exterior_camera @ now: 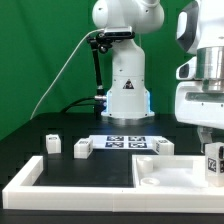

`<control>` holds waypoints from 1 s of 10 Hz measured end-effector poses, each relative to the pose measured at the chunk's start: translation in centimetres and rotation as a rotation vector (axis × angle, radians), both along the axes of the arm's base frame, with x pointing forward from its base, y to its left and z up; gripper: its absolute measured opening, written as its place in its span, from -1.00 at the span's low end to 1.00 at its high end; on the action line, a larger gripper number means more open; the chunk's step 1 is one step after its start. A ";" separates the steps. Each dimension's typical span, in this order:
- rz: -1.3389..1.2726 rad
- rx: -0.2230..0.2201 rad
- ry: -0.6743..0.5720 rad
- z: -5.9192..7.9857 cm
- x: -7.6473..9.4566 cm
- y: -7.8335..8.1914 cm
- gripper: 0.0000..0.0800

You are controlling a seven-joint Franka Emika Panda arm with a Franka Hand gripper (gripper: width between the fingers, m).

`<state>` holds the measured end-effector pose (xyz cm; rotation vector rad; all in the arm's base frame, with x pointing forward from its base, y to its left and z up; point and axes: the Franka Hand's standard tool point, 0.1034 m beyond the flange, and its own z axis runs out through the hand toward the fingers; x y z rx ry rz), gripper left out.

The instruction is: Assemble one leg

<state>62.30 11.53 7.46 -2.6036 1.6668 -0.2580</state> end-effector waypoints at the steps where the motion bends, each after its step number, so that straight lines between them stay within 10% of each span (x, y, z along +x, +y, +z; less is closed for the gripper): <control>1: 0.000 0.000 0.000 0.0 0.0 0.0 -0.26; 6: 0.000 0.000 0.000 0.0 0.0 0.0 -0.26; 8: -0.043 0.010 -0.001 -0.1 -0.1 0.0 0.48; 10: 0.188 -0.033 0.011 0.0 0.0 0.2 0.59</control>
Offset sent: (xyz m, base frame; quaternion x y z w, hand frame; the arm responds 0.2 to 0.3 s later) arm 0.0030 -0.0062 0.0037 -0.0029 -0.0101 0.0978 0.9951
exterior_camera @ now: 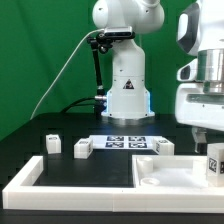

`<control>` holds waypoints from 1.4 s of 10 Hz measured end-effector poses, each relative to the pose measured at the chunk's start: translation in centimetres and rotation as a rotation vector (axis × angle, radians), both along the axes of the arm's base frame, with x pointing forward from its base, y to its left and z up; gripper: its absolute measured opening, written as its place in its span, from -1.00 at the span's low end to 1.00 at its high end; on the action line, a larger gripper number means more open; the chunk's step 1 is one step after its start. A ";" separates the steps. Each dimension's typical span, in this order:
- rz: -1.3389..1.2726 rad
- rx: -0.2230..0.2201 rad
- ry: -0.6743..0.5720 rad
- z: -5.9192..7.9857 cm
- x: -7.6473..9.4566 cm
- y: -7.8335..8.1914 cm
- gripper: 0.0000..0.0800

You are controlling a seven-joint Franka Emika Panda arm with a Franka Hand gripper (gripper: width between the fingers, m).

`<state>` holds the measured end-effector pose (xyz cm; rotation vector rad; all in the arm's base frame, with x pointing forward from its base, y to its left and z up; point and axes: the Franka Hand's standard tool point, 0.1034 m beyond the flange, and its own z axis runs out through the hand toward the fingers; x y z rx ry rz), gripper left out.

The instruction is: Assemble one leg

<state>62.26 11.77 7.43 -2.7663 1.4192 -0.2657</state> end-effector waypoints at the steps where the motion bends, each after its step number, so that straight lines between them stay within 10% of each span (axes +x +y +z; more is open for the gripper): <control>1: 0.100 -0.014 0.004 0.1 0.1 0.2 0.62; 14: 1.049 -0.197 0.067 0.1 0.2 -0.1 0.59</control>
Offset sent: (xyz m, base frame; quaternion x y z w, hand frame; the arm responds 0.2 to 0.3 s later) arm 0.0008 0.0113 0.0030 0.0344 -0.0333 -0.2958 0.9540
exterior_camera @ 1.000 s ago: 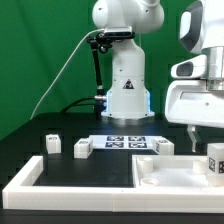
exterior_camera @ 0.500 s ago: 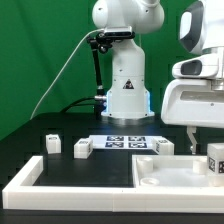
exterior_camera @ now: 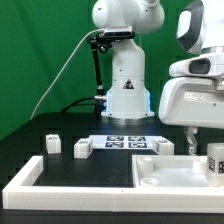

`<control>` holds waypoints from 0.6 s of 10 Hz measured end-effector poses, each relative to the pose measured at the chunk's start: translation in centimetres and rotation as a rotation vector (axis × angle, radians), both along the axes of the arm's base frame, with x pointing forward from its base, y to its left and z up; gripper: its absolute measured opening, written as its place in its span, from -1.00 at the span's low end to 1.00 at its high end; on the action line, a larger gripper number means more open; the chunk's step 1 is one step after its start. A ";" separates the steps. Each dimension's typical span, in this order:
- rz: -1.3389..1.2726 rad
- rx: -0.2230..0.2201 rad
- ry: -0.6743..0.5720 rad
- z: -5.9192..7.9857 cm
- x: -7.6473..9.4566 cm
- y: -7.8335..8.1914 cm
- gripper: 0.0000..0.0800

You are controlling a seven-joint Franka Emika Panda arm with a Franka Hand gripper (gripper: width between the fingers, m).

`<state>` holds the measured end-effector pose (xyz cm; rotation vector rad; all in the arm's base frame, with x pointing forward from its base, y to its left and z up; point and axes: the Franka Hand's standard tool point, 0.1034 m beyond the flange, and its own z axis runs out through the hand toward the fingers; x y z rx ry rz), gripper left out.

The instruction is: Assemble one leg

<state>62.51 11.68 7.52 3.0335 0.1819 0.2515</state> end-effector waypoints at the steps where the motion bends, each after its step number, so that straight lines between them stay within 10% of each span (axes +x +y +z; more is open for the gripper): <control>1: 0.000 0.000 0.000 0.0 0.0 0.0 0.14; 2: 0.000 0.000 0.000 0.0 0.0 0.0 -0.26; 6: -0.157 0.030 -0.017 -0.1 0.0 -0.1 -0.26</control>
Offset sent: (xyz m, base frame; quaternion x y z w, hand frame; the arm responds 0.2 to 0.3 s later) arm 0.0000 0.0000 0.0000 0.0000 0.0000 0.0799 0.9968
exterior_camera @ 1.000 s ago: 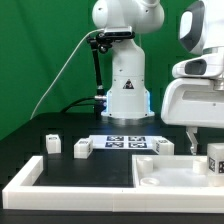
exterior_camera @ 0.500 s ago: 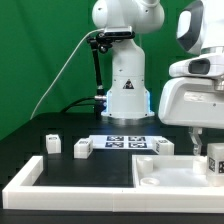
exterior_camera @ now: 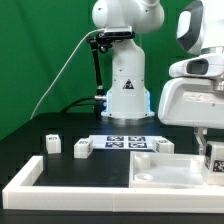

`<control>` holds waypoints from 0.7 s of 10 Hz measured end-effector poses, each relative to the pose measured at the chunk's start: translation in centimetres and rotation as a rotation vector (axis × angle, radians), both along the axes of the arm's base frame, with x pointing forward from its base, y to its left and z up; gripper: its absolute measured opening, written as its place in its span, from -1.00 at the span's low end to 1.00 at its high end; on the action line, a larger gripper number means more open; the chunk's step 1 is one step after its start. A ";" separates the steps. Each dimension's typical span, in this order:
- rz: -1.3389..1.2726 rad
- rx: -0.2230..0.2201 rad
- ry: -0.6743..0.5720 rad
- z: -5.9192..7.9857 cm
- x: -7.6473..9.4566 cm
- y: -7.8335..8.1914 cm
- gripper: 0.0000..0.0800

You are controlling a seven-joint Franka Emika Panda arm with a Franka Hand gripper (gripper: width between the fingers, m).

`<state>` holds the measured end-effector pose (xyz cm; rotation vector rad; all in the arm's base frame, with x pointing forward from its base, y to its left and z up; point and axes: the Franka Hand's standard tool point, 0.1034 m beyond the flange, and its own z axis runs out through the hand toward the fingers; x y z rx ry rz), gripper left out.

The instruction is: Assemble one leg

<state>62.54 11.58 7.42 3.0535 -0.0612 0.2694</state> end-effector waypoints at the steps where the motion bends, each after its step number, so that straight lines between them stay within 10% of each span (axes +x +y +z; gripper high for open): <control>1: -0.131 0.023 -0.012 -0.1 0.0 0.0 -0.26; 7: -0.907 0.173 -0.059 -0.2 -0.3 0.3 -0.27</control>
Offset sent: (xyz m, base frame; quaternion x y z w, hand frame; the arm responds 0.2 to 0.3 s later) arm -0.0047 -0.0083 -0.0048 -0.0315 0.0143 0.3071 0.9511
